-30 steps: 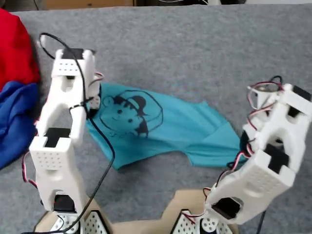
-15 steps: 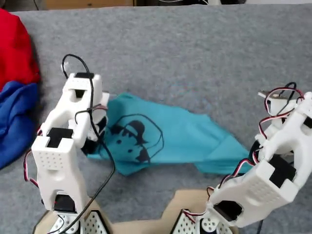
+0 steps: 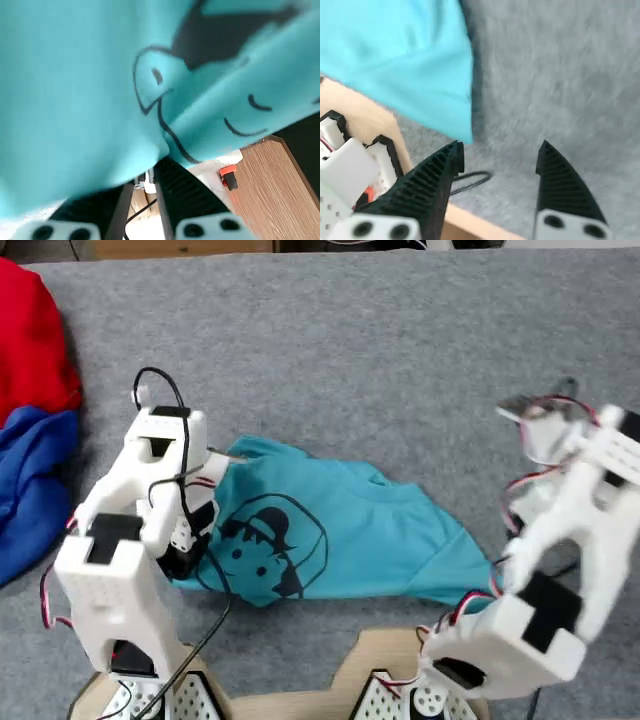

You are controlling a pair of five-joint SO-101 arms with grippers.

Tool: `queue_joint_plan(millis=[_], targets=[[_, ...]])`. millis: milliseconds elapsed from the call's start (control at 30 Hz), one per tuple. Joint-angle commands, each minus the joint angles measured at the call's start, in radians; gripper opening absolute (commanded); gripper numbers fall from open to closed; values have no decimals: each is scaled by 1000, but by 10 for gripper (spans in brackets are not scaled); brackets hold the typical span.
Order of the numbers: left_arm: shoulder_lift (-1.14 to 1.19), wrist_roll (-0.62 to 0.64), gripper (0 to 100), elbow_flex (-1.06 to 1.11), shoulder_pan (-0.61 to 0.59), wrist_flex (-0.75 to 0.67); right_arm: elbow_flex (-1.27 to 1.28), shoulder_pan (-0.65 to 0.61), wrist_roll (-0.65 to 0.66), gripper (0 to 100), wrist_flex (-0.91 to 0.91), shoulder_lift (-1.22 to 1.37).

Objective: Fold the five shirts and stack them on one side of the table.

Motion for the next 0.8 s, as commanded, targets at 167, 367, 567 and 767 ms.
queue_joint_plan(millis=[167,367,567,767], targets=[[-246,110,226,51,-41,18,-19,-489,-247,257,-112,-67],[-237,152,236,3,-198,17,-31,-783,-399,257,-230,-31],[-202,270,236,-103,-333,17,-143,-872,-468,257,-288,165],[-128,341,235,-141,-359,15,-320,-871,-494,256,-265,420]])
